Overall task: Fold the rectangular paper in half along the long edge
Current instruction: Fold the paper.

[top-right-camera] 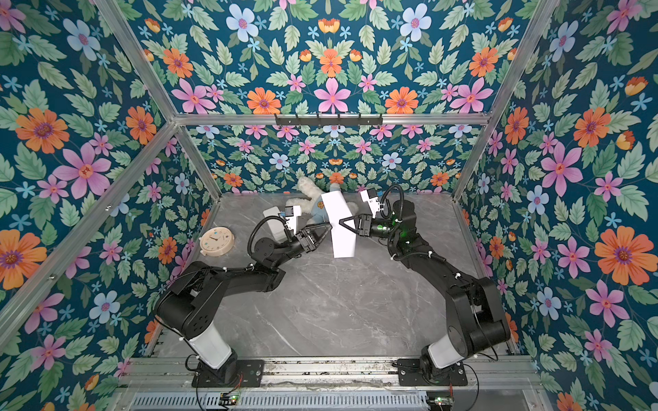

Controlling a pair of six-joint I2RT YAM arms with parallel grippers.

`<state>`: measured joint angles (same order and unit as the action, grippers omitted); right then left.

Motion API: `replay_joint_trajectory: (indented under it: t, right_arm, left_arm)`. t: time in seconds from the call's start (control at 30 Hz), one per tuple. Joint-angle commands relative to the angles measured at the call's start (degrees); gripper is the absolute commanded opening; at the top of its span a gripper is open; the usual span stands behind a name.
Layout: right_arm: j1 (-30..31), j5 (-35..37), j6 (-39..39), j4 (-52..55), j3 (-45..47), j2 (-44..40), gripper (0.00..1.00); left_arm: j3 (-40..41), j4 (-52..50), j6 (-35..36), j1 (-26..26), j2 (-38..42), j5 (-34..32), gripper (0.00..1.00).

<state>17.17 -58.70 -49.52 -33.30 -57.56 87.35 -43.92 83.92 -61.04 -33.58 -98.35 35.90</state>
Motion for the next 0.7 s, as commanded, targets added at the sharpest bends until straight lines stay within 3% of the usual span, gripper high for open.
replay_joint_trajectory:
  t: [0.0, 0.13, 0.43, 0.57, 0.67]
  right_arm:
    - [0.01, -1.15, -0.80, -2.16, -0.12, -0.26, 0.00]
    - [0.06, -2.02, -1.02, -2.56, -0.10, -0.03, 0.00]
    - [0.05, -2.59, 0.14, -1.07, 0.21, -0.03, 0.00]
    - [0.06, -1.99, 1.29, 0.38, 0.51, -1.14, 0.00]
    - [0.04, -1.54, 1.40, 0.33, 0.39, -1.64, 0.09]
  left_arm:
    - [-1.91, -3.95, 4.44, -0.91, 0.26, 0.75, 0.77]
    - [-2.99, -3.38, 4.11, -1.05, -0.69, 0.59, 0.45]
    - [-3.63, -2.88, 4.24, -0.96, -0.97, 0.87, 0.01]
    - [-3.55, -3.06, 4.65, -0.90, -1.17, 1.10, 0.00]
    - [-3.21, -3.43, 5.77, -0.87, -1.01, 1.54, 0.00]
